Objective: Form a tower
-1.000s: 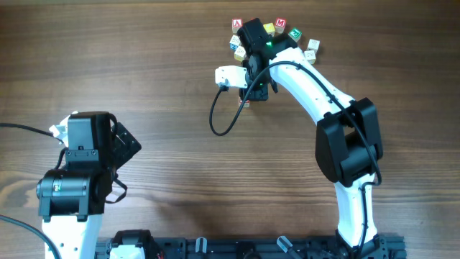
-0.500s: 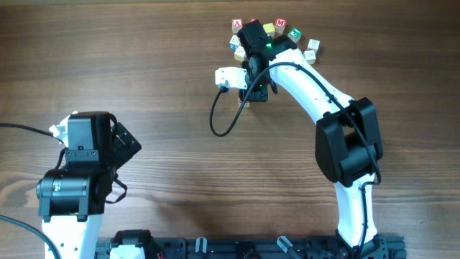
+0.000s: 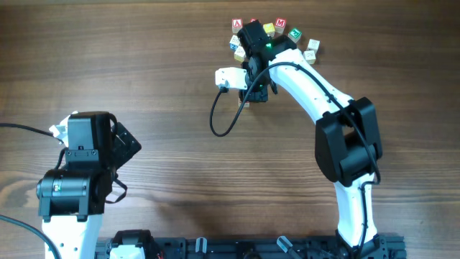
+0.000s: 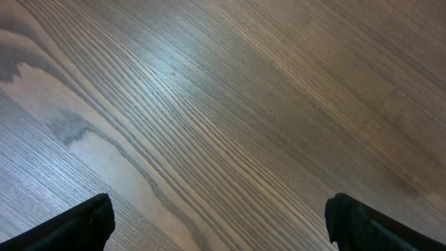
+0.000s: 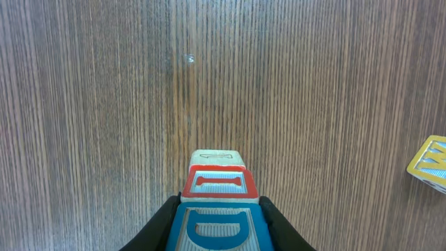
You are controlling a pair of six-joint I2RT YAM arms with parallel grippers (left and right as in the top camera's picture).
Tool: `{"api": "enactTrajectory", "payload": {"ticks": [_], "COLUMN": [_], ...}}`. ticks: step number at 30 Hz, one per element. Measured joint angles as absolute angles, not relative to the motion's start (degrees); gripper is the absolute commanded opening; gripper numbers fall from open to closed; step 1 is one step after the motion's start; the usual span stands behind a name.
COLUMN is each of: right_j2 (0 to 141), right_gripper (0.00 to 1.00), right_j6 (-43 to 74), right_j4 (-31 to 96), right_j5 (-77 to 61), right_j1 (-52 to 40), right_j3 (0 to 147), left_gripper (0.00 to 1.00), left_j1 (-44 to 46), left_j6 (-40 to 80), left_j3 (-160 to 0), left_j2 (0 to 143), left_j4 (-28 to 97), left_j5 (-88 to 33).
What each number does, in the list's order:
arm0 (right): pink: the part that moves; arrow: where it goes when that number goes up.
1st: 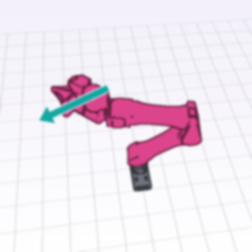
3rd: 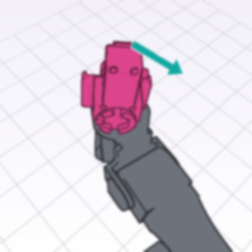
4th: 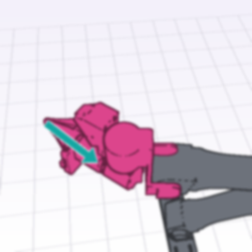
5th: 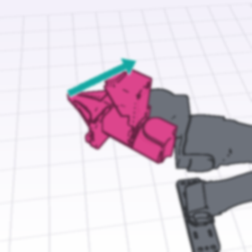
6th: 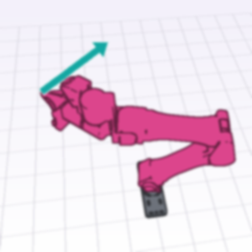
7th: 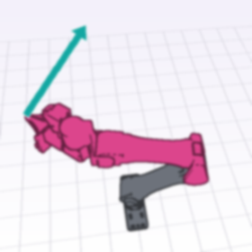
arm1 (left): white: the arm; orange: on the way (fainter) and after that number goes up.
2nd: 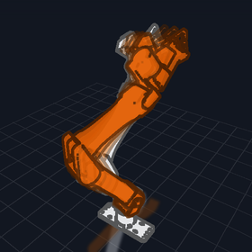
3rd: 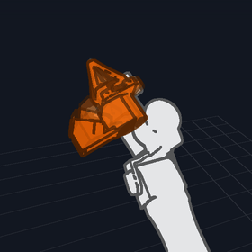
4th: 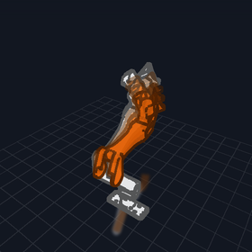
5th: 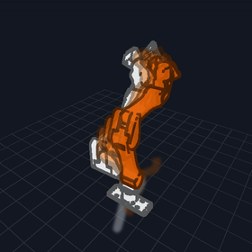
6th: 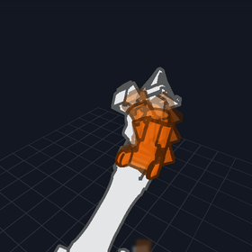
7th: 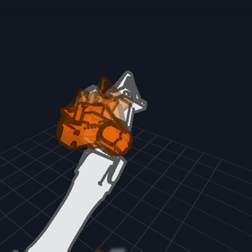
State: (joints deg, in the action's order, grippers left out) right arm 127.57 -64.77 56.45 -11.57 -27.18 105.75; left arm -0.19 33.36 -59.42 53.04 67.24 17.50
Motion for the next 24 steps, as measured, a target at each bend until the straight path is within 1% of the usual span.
{"api": "enactTrajectory", "payload": {"ticks": [4, 11, 12, 14, 16, 18, 21, 23, 24], "right_j2": [127.7, 127.7, 127.7, 127.7, 127.7, 127.7, 127.3, 125.4, 123.7], "right_gripper": [0.45, 0.53, 0.57, 0.7, 0.86, 0.94, 0.96, 0.96, 1.0], "right_j6": [-64.8, -64.5, -64.6, -64.3, -63.3, -61.4, -58.1, -53.5, -50.2], "right_j4": [56.5, 56.1, 56.0, 56.0, 56.1, 56.6, 57.1, 55.5, 53.7], "right_j5": [-11.6, -11.6, -11.6, -11.6, -11.6, -11.6, -11.8, -12.0, -12.3], "right_j1": [-27.2, -27.2, -27.2, -27.2, -27.2, -27.6, -29.5, -30.9, -31.3], "right_j3": [105.8, 105.8, 105.8, 105.8, 105.8, 106.5, 109.4, 110.2, 110.5], "left_gripper": [1.0, 1.0, 1.0, 1.0, 1.0, 1.0, 1.0, 1.0, 1.0], "left_j1": [-0.2, -0.2, -0.2, -0.2, -0.2, -0.2, -0.2, -0.2, -0.2], "left_j6": [33.4, 33.4, 33.4, 33.3, 33.4, 33.3, 33.4, 33.4, 33.4], "left_j3": [-59.4, -59.4, -59.4, -59.4, -59.4, -59.4, -59.4, -59.4, -59.4], "left_j2": [53.0, 53.0, 53.0, 53.0, 53.0, 53.0, 53.0, 53.0, 53.0], "left_j4": [67.2, 67.2, 67.2, 67.2, 67.2, 67.2, 67.2, 67.2, 67.2], "left_j5": [17.5, 17.5, 17.5, 17.5, 17.5, 17.5, 17.5, 17.5, 17.5]}}
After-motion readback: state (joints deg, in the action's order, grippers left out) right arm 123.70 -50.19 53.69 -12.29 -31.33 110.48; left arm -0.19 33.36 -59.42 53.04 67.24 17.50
